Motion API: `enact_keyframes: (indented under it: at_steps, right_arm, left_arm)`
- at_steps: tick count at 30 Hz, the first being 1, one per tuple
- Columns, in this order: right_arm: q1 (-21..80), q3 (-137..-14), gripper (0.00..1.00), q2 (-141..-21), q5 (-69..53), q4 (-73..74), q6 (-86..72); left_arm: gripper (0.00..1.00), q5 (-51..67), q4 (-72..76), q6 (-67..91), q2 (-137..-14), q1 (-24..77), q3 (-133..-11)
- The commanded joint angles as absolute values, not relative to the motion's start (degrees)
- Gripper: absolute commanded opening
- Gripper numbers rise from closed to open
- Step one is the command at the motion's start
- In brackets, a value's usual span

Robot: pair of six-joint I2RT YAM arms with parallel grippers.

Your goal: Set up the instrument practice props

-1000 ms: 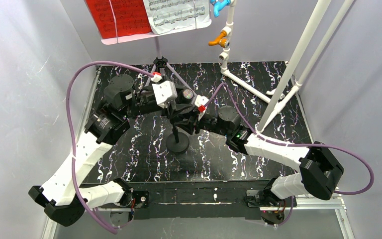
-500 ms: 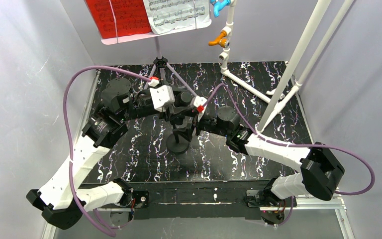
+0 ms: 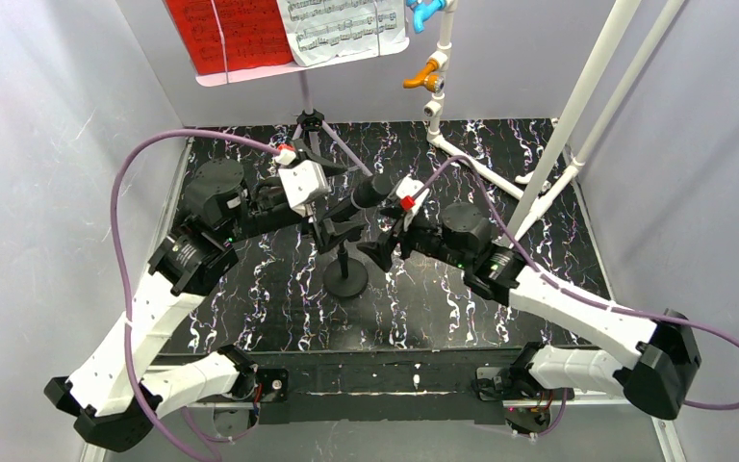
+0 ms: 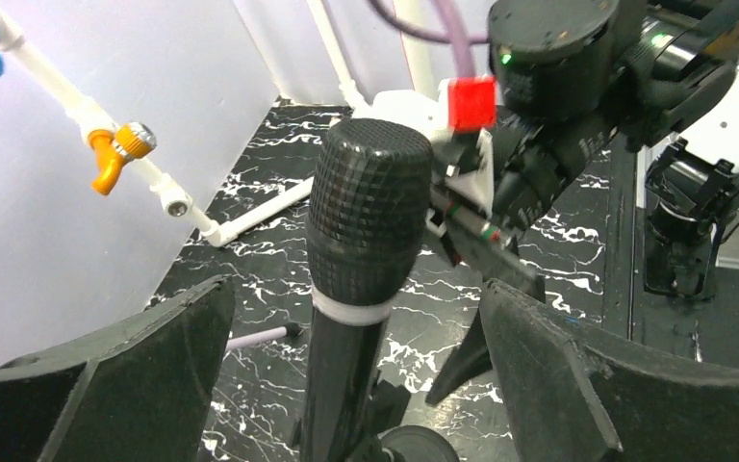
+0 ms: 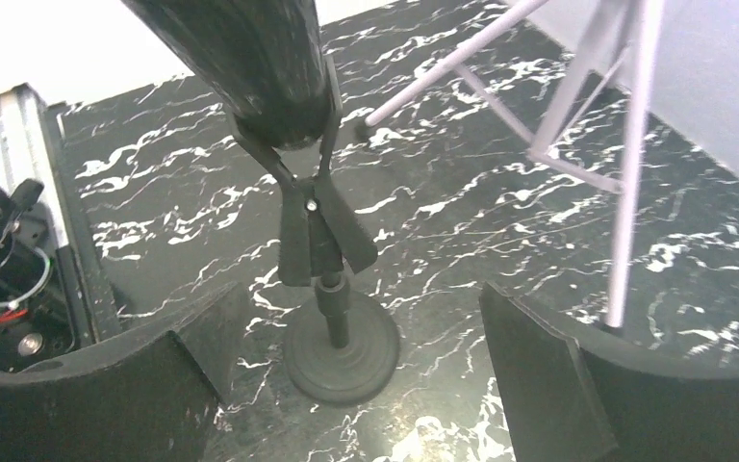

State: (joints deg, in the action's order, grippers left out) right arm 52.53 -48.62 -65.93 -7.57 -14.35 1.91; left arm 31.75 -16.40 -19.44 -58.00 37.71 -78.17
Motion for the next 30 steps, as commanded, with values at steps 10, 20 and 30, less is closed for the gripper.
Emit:
enact_keyframes:
  at_steps: [10,20,30]
  right_arm:
    - [52.65,-61.22,0.98,-54.64,13.11,10.50,2.05]
    - [52.64,-75.99,0.98,-51.64,28.35,21.01,4.08]
    - [52.65,-77.82,0.98,-47.29,34.79,21.03,3.85]
  left_arm:
    - [0.98,15.79,-20.78,-8.35,-45.58,37.68,-77.34]
    - [0.98,-9.28,-17.21,-3.85,-34.60,37.70,-72.79]
    - [0.98,-14.94,-15.59,-4.65,-31.66,37.68,-71.03]
